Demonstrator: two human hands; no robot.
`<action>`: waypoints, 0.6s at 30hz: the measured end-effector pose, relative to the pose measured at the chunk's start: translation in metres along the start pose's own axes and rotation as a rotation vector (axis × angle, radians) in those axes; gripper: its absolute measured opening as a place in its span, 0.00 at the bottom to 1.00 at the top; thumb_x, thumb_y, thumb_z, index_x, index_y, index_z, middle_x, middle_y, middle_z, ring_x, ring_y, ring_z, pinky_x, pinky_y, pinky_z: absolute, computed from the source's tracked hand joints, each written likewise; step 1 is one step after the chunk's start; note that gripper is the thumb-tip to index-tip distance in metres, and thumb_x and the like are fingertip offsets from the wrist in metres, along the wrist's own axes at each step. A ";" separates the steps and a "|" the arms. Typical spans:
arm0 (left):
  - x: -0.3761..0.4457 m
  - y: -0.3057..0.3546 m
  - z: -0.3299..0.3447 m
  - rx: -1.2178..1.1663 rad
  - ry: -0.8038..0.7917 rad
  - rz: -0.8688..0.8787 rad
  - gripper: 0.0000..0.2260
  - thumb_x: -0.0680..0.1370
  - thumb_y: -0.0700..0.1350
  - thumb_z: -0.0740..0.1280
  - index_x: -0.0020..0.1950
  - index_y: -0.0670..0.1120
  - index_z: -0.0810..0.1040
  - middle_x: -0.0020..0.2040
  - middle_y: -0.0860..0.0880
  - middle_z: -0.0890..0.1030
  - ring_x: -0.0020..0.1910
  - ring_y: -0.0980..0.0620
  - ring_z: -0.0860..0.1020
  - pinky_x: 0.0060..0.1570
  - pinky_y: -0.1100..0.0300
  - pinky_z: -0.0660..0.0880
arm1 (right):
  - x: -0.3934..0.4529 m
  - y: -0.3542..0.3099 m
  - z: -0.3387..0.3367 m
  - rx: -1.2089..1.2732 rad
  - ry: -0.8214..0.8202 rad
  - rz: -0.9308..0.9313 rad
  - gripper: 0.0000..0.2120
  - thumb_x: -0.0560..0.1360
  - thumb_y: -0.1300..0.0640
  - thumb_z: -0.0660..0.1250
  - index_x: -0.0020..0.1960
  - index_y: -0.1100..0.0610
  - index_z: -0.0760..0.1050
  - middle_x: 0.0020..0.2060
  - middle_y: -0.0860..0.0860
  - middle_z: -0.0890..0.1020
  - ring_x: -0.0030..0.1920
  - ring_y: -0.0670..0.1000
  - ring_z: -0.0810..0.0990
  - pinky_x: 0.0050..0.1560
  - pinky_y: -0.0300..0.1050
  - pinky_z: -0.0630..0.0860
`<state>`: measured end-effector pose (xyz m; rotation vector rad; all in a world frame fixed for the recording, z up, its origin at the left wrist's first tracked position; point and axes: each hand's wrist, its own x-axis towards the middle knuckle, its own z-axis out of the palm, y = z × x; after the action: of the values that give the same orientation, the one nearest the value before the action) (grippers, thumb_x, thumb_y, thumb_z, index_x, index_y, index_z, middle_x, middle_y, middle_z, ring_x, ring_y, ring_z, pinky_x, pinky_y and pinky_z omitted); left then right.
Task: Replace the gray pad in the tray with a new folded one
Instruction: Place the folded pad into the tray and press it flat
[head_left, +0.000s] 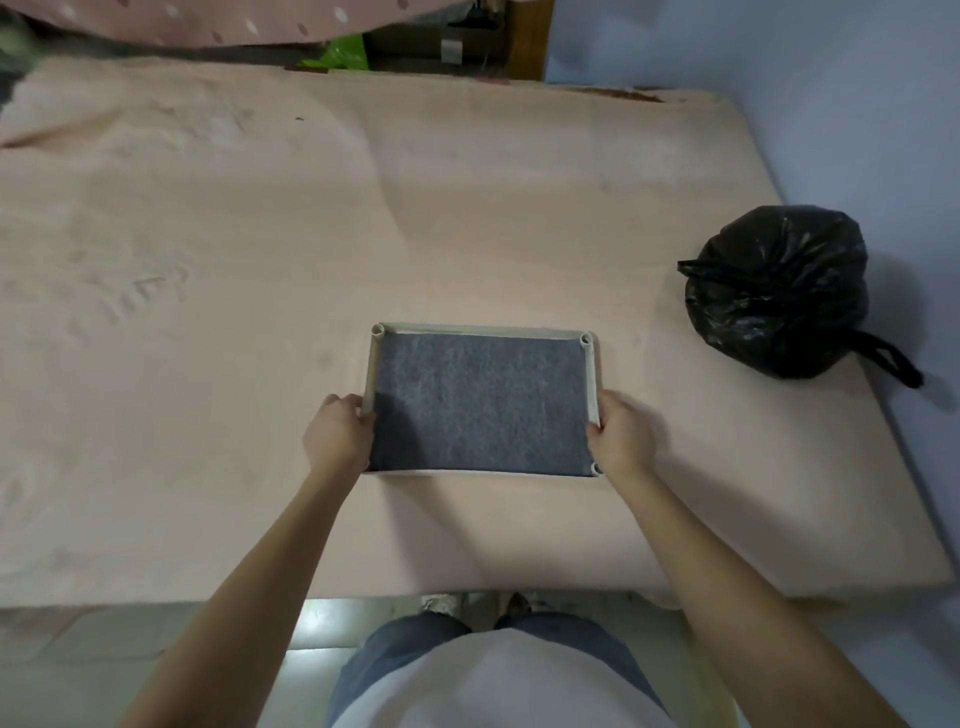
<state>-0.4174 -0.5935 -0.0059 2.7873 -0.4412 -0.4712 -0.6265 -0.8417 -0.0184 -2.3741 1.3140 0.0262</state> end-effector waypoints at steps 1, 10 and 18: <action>0.000 -0.001 0.000 0.024 0.001 0.025 0.12 0.80 0.47 0.60 0.56 0.43 0.78 0.52 0.41 0.75 0.49 0.39 0.77 0.40 0.55 0.69 | -0.002 0.000 0.002 -0.001 0.002 -0.004 0.16 0.74 0.62 0.64 0.62 0.58 0.74 0.50 0.57 0.81 0.48 0.60 0.79 0.41 0.46 0.71; -0.004 -0.007 0.004 0.096 -0.039 0.082 0.14 0.81 0.43 0.53 0.66 0.44 0.68 0.52 0.41 0.73 0.46 0.38 0.77 0.37 0.53 0.69 | -0.006 -0.005 0.006 0.067 0.062 0.028 0.19 0.75 0.64 0.63 0.65 0.56 0.74 0.53 0.56 0.82 0.51 0.60 0.79 0.44 0.43 0.70; -0.004 -0.006 0.001 0.082 -0.022 0.059 0.14 0.81 0.44 0.54 0.66 0.45 0.68 0.52 0.41 0.72 0.45 0.38 0.76 0.37 0.53 0.68 | -0.003 -0.006 0.005 0.134 0.048 0.041 0.19 0.74 0.63 0.64 0.63 0.54 0.75 0.51 0.56 0.83 0.49 0.60 0.80 0.46 0.47 0.76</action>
<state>-0.4202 -0.5872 -0.0079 2.8404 -0.5584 -0.4812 -0.6223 -0.8347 -0.0206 -2.2487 1.3427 -0.1039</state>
